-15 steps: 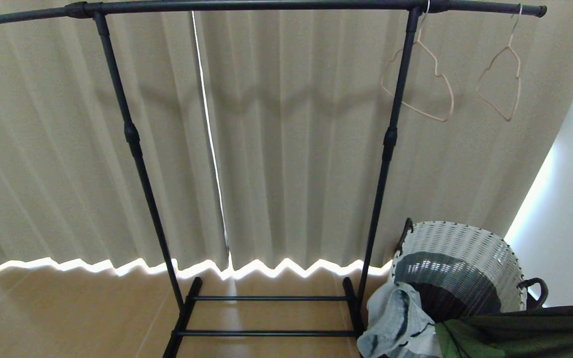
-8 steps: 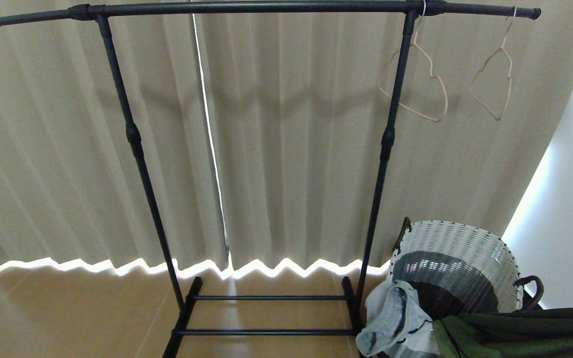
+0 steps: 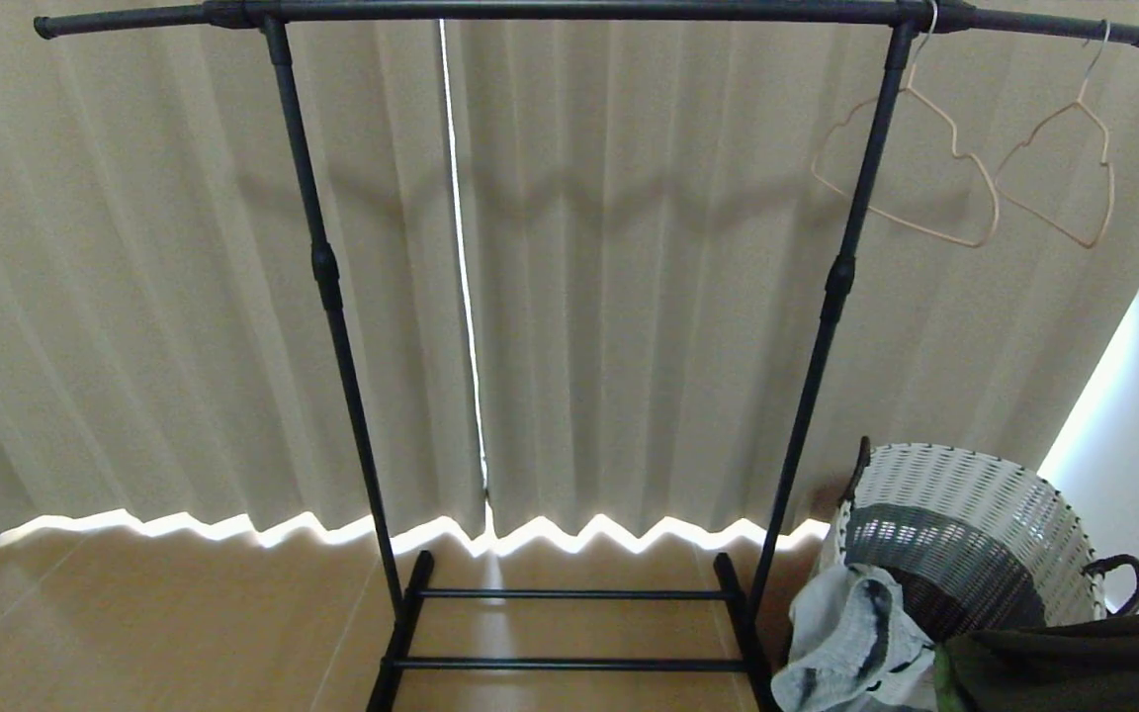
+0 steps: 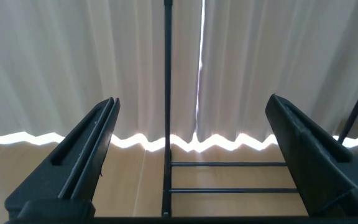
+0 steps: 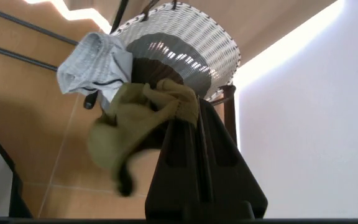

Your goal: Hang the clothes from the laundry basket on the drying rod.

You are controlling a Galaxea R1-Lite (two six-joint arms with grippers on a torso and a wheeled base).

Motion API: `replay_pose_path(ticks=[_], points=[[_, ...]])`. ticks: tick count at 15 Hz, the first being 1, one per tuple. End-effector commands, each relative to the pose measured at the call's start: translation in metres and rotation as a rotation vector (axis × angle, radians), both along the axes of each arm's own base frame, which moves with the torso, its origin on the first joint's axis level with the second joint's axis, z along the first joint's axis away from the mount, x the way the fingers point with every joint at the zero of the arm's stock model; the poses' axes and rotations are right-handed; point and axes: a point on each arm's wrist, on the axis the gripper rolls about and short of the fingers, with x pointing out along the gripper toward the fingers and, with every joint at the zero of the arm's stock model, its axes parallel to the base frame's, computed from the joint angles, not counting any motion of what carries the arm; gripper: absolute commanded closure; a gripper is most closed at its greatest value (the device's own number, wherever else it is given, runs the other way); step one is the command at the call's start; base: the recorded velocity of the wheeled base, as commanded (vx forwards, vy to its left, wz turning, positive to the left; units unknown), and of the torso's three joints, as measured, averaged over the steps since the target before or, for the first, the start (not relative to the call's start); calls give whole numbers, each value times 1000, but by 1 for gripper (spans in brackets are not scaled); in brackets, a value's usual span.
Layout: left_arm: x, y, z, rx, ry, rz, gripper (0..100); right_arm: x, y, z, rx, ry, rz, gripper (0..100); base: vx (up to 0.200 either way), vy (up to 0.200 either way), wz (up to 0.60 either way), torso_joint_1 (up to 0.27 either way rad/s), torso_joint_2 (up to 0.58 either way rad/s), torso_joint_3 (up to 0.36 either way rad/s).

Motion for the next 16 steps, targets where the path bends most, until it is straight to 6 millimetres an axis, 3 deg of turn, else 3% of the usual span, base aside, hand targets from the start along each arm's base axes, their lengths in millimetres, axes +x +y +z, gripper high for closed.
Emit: replay_pose_path(ticks=[1, 10, 12, 14, 16], points=[[0, 0, 0, 1, -1, 0, 0, 3, -1, 0, 7, 11, 10, 100, 0, 0, 0, 0, 0, 0], [0, -2, 0, 73, -1, -86, 0, 6, 7, -8, 47, 43, 262, 100, 0, 0, 0, 0, 0, 0], [0, -3, 1, 90, -12, -121, 0, 8, 10, 1, 40, 16, 344, 100, 0, 0, 0, 0, 0, 0], [-7, -5, 23, 104, -85, -219, 0, 7, 12, 10, 35, -17, 392, 100, 0, 0, 0, 0, 0, 0], [-2, -6, 72, 119, -81, -300, 0, 14, 16, 23, 131, -28, 429, 100, 0, 0, 0, 0, 0, 0]])
